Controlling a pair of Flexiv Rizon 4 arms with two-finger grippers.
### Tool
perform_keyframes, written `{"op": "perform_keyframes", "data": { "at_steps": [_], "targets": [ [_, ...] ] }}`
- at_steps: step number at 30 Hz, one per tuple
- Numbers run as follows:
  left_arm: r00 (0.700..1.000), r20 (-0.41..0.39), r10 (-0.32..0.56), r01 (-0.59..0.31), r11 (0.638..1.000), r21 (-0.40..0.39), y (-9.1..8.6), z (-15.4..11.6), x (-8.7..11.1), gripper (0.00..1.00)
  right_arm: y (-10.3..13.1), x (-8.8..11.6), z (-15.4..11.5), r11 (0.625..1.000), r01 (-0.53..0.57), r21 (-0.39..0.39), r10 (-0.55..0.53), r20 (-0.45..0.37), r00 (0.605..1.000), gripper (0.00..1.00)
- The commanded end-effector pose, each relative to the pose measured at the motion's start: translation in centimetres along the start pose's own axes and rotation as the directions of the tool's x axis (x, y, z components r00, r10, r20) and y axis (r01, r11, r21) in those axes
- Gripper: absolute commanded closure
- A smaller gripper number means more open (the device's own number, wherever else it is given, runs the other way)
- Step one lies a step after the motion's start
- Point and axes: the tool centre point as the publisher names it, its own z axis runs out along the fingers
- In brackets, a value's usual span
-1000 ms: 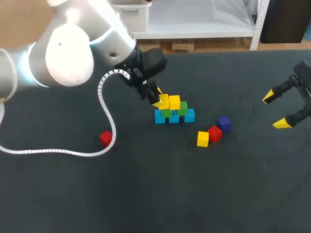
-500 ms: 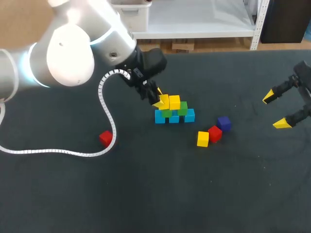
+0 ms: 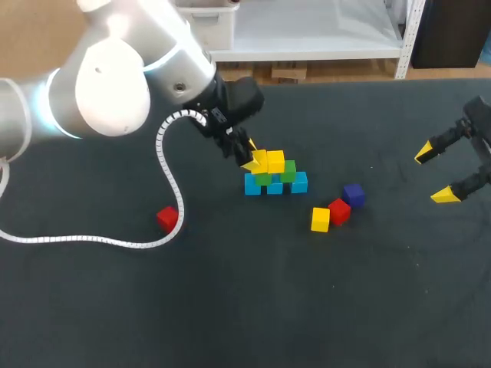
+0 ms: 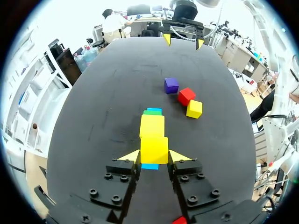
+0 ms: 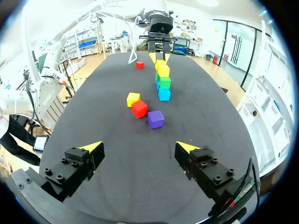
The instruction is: Place the blue cubes, place green cubes on the blue cubes, place the yellow cubes on the green cubes, then place the red cubes on the yellow cubes, and place purple cube on the red cubes.
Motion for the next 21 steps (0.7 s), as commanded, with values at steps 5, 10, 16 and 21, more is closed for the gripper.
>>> {"op": "perform_keyframes", "data": {
  "at_steps": [5, 10, 16, 21],
  "targets": [
    [1.000, -0.002, 0.001, -0.001, 1.000, 0.009, 0.31, 0.20, 0.02, 1.00, -0.03, 0.03, 0.03, 1.000, 0.001, 0.000, -0.001, 0.002, 1.000, 0.00],
    [1.000, -0.001, 0.000, 0.000, 1.000, 0.011, 0.31, 0.27, 0.03, 1.00, -0.03, 0.03, 0.03, 1.000, 0.001, 0.000, -0.001, 0.002, 1.000, 0.00],
    [1.000, 0.000, 0.000, 0.000, 1.000, 0.013, 0.35, 0.38, 0.05, 1.00, -0.03, 0.03, 0.03, 1.000, 0.001, 0.000, -0.001, 0.002, 1.000, 0.00],
    [1.000, -0.001, -0.001, 0.001, 1.000, 0.017, 0.40, 0.41, 0.09, 1.00, -0.03, 0.03, 0.03, 1.000, 0.001, 0.000, -0.001, 0.002, 1.000, 0.00]
  ]
}}
